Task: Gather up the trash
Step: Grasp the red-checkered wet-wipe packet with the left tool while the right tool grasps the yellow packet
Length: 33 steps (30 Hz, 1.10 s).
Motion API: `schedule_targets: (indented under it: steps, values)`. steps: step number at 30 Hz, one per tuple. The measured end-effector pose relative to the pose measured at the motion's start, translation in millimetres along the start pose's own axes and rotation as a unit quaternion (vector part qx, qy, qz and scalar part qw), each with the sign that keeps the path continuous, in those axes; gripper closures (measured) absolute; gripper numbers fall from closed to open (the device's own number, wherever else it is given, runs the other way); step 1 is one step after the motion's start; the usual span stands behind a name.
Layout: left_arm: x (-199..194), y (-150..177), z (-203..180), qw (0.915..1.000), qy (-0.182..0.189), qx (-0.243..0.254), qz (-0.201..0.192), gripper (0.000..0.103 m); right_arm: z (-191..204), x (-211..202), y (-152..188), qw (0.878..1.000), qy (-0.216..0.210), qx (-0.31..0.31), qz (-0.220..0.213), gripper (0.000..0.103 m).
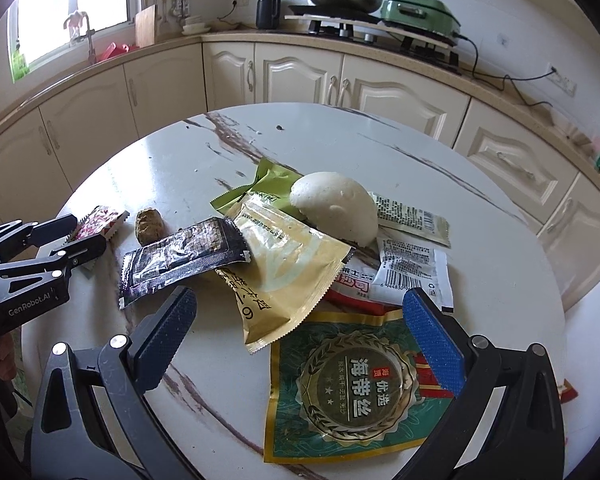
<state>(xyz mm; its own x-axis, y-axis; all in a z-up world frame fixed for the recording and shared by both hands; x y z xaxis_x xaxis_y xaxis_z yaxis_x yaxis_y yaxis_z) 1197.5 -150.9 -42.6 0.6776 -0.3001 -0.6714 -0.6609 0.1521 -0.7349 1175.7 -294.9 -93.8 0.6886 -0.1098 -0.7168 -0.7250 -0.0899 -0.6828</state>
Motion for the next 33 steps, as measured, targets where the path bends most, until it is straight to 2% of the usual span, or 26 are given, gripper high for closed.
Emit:
schedule_targets:
  steps: [2,4,5,13,15,17,19,23,25,27,33]
  values:
    - [-2.8,4.9,0.0,1.0,0.0,0.003,-0.002,0.068,-0.8,0.1,0.5,1.0,-0.001,0.0,0.002,0.0]
    - [-9.0,10.4,2.2,0.9999,0.011,-0.005,-0.008,0.075,-0.9,-0.6,0.3,1.0,-0.001,-0.002,0.001,0.0]
    - [-13.5,10.5,3.0,0.9996,0.027,-0.008,-0.009,0.097,-0.6,-0.2,0.3,1.0,-0.002,-0.004,0.001,0.0]
    - [-38.0,38.8,21.5,0.9984,0.05,-0.024,-0.01,0.097,17.1,2.5,-4.3,0.998,-0.004,-0.057,-0.007,0.0]
    - [-46.3,24.7,35.7,0.9975,0.063,-0.031,-0.01,0.097,24.7,4.5,-5.1,0.997,-0.001,-0.078,-0.008,0.003]
    - [-54.4,25.9,40.2,0.997,0.069,-0.033,-0.011,0.097,30.6,9.4,-5.7,0.995,0.004,-0.099,-0.004,0.014]
    - [-61.3,19.7,47.2,0.9967,0.074,-0.031,-0.012,0.097,33.5,17.4,-5.6,0.993,0.018,-0.118,0.009,0.044]
    - [-73.2,20.0,52.7,0.9959,0.084,-0.03,-0.01,0.097,30.0,24.9,-4.5,0.992,0.001,-0.122,0.022,0.062]
    - [-76.3,16.0,52.8,0.9952,0.093,-0.029,-0.009,0.097,28.3,25.9,-2.2,0.991,-0.01,-0.13,0.025,0.087]
    - [-82.3,13.8,53.0,0.9948,0.098,-0.026,-0.011,0.097,24.9,24.2,0.9,0.991,-0.021,-0.129,0.026,0.092]
    - [-97.7,5.4,41.4,0.993,0.115,-0.023,-0.017,0.098,9.6,-0.5,6.4,0.994,-0.051,-0.092,0.003,0.094]
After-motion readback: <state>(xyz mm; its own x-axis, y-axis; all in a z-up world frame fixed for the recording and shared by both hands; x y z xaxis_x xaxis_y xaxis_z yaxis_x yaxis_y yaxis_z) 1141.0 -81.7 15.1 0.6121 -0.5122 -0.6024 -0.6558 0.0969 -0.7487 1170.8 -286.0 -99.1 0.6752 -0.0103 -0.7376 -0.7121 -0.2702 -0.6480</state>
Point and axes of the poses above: each gripper's, at about its wrist camera, not at the fingertips, and x roughly the way its jaws point, z to its left, y to its underside, the point moved 5 cm from there along x, roughly the way its jaws point, and after that the axes turned 2 degrees about -y, right-handed, at the moved point
